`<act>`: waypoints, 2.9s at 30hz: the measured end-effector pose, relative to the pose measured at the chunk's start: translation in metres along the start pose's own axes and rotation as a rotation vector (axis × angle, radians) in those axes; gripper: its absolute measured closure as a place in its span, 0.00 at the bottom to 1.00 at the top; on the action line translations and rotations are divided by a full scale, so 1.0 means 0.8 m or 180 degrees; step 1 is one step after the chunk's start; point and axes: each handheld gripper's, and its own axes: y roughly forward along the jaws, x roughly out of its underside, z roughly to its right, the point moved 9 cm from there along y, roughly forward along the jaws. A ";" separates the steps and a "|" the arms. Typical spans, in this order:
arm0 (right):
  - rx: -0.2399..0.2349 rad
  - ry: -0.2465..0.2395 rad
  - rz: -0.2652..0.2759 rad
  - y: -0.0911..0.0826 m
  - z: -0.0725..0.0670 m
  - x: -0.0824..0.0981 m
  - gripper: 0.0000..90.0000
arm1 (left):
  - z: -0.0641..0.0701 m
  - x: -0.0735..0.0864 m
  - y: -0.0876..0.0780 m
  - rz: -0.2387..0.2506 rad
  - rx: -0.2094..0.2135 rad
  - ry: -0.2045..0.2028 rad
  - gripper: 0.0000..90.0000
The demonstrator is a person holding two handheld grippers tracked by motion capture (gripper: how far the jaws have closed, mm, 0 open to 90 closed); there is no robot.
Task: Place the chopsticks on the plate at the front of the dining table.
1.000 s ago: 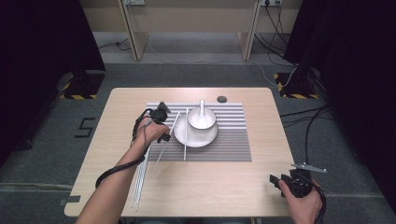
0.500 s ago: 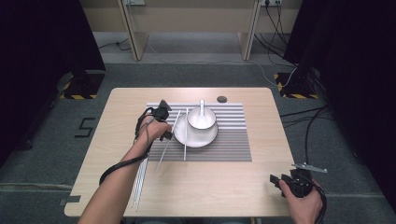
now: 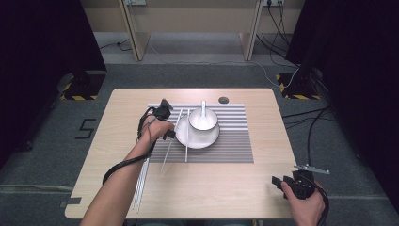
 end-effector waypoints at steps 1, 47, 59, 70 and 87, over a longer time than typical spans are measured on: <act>-0.0003 0.0003 -0.0003 0.000 0.000 0.000 0.51 | 0.000 -0.001 0.000 0.0016 -0.0003 -0.0005 0.94; -0.0008 0.0007 0.0003 0.000 0.002 0.000 0.52 | 0.001 -0.025 0.026 0.0331 -0.0019 -0.0309 0.94; -0.0012 -0.0001 -0.0001 0.001 0.003 0.000 0.52 | -0.002 -0.028 0.037 0.0369 -0.0046 -0.0401 0.94; -0.0012 0.0019 -0.0004 0.001 0.003 0.000 0.52 | -0.005 -0.027 0.044 0.0385 -0.0047 -0.0507 0.94; -0.0009 0.0011 -0.0002 0.000 0.003 0.000 0.52 | -0.003 -0.031 0.049 0.0412 -0.0049 -0.0589 0.94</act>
